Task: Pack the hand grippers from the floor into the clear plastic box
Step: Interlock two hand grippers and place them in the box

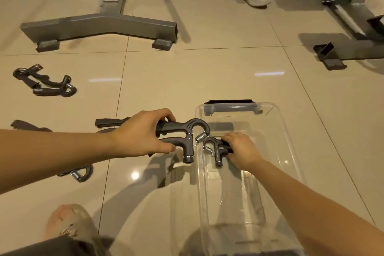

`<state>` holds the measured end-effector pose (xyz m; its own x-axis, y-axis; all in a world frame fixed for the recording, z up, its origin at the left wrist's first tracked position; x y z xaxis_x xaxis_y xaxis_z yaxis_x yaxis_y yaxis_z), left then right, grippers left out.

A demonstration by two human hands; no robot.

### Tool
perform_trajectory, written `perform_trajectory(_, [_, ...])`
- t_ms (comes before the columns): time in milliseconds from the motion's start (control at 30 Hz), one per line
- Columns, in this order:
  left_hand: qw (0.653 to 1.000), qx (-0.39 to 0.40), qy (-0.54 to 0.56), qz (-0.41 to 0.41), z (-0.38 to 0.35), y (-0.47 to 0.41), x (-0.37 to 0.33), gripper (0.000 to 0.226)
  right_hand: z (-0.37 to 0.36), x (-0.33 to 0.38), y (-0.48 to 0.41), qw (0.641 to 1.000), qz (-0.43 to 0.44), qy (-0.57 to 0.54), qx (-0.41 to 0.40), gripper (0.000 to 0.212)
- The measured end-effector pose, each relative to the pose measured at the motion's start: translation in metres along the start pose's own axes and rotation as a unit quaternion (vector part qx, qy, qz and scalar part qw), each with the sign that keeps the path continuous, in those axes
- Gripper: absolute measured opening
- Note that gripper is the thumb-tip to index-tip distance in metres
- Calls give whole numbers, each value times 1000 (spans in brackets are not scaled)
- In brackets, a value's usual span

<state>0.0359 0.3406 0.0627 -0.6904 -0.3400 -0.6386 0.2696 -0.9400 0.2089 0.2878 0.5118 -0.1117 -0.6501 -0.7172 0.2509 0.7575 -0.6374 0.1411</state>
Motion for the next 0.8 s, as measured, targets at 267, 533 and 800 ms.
perform_trajectory(267, [999, -4, 38, 25, -4, -9, 2, 41, -8, 3, -2, 998, 9, 61, -11, 58])
perform_trajectory(533, [998, -20, 54, 17, 3, -4, -10, 43, 32, 12, 1, 994, -27, 103, -3, 52])
perform_trajectory(800, [996, -73, 58, 12, 18, 10, -20, 45, 139, 50, 3, 988, -100, -106, -58, 20])
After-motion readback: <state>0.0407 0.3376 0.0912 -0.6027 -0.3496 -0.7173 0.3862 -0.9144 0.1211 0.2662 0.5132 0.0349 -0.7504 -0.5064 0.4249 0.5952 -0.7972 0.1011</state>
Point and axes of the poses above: each hand's wrist, its own y-axis away from the middle knuckle, its own z-axis out of the back of the hand, x = y × z, the point moved 1 cm from there along -y, towards the middle knuckle, and after that the axes turned 8 degrees about -x, right-handed, at the moved point
